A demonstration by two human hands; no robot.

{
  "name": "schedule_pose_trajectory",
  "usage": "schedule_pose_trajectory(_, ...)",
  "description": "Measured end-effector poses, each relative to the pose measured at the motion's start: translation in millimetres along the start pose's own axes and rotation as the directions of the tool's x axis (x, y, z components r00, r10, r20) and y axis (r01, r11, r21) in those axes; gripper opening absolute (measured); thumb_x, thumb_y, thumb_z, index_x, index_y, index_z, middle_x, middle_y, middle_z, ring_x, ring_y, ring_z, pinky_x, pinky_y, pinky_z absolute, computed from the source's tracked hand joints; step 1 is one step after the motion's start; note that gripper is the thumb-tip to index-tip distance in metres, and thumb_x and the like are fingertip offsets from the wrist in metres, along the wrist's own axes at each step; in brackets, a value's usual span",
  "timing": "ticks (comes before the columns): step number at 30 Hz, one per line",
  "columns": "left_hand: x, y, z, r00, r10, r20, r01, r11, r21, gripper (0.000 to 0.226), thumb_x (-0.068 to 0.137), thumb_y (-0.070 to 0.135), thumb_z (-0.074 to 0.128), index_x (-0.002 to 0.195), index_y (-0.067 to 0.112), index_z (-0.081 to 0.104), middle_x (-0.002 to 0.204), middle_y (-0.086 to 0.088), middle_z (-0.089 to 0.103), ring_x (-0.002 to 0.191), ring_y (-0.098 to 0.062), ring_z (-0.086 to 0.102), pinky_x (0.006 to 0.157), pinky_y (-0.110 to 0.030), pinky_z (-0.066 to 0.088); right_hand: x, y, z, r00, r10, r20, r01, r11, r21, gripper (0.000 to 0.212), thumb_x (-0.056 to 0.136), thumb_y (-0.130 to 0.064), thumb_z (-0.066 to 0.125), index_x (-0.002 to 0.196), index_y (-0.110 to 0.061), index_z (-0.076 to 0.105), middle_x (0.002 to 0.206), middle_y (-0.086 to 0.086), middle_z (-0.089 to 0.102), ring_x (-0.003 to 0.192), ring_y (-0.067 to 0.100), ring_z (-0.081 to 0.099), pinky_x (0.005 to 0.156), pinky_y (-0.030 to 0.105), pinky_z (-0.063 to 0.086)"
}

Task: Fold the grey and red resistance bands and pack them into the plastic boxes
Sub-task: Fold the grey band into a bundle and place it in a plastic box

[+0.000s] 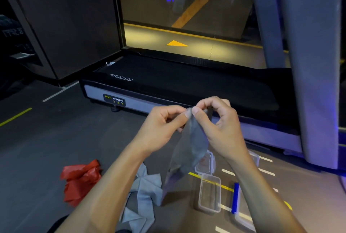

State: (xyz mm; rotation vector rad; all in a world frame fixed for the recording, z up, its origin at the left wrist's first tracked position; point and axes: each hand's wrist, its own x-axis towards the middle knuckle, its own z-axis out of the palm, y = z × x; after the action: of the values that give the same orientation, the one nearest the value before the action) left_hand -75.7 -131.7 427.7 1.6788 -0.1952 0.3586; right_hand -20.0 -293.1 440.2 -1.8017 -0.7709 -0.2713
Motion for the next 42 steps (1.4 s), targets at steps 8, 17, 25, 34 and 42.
schedule_pose_trajectory(8, -2.0, 4.7, -1.0, 0.999, 0.003, 0.032, -0.003, 1.000, 0.013, 0.029, 0.104, 0.012, 0.052, 0.084, 0.019, 0.071, 0.073, 0.014, 0.062, 0.074, -0.005, 0.056, 0.070, -0.023, 0.051, 0.8, -1.1, -1.3, 1.000, -0.001, 0.006, 0.001, 1.000, -0.003, 0.008, 0.093, -0.021, 0.072, 0.086, -0.023, 0.068, 0.088, -0.018, 0.063, 0.100, 0.012, 0.055, 0.083, 0.020, 0.043)
schedule_pose_trajectory(17, -2.8, 6.8, 0.0, 0.999, 0.022, 0.046, -0.021, 1.000, -0.008, 0.025, 0.103, 0.014, 0.052, 0.087, 0.015, 0.071, 0.072, 0.014, 0.063, 0.072, -0.003, 0.057, 0.068, -0.021, 0.051, -0.6, -0.2, -3.0, 1.000, 0.008, 0.002, -0.008, 1.000, 0.002, 0.007, 0.093, -0.022, 0.072, 0.087, -0.023, 0.068, 0.087, -0.009, 0.065, 0.097, 0.014, 0.059, 0.084, 0.024, 0.047)
schedule_pose_trajectory(25, -3.2, 7.1, 0.2, 0.996, 0.055, 0.064, -0.055, 0.998, 0.001, 0.018, 0.098, 0.022, 0.056, 0.090, 0.021, 0.071, 0.075, 0.014, 0.063, 0.072, -0.006, 0.057, 0.068, -0.023, 0.052, -0.2, 0.0, -3.8, 1.000, -0.008, -0.012, 0.008, 1.000, 0.010, 0.010, 0.091, -0.019, 0.074, 0.085, -0.021, 0.067, 0.085, -0.007, 0.065, 0.094, 0.015, 0.058, 0.082, 0.026, 0.046)
schedule_pose_trajectory(34, -2.6, 6.3, 1.8, 0.998, 0.062, 0.021, -0.062, 0.998, 0.001, 0.018, 0.098, 0.011, 0.059, 0.090, 0.017, 0.074, 0.076, 0.016, 0.068, 0.073, -0.002, 0.059, 0.066, -0.023, 0.053, -0.7, -0.8, -5.8, 0.999, -0.035, -0.013, 0.035, 0.999, 0.016, 0.009, 0.089, -0.017, 0.076, 0.085, -0.021, 0.069, 0.083, -0.011, 0.065, 0.094, 0.016, 0.059, 0.082, 0.023, 0.045)
schedule_pose_trajectory(42, -4.2, 8.3, 1.3, 1.000, 0.008, 0.007, -0.008, 0.999, -0.035, 0.018, 0.097, 0.005, 0.060, 0.092, 0.014, 0.076, 0.076, 0.013, 0.071, 0.075, 0.000, 0.063, 0.067, -0.021, 0.054, -1.9, -1.7, -9.6, 0.998, -0.054, 0.017, 0.054, 0.998, 0.021, 0.008, 0.089, -0.017, 0.076, 0.086, -0.022, 0.071, 0.085, -0.015, 0.066, 0.095, 0.016, 0.060, 0.082, 0.021, 0.045)
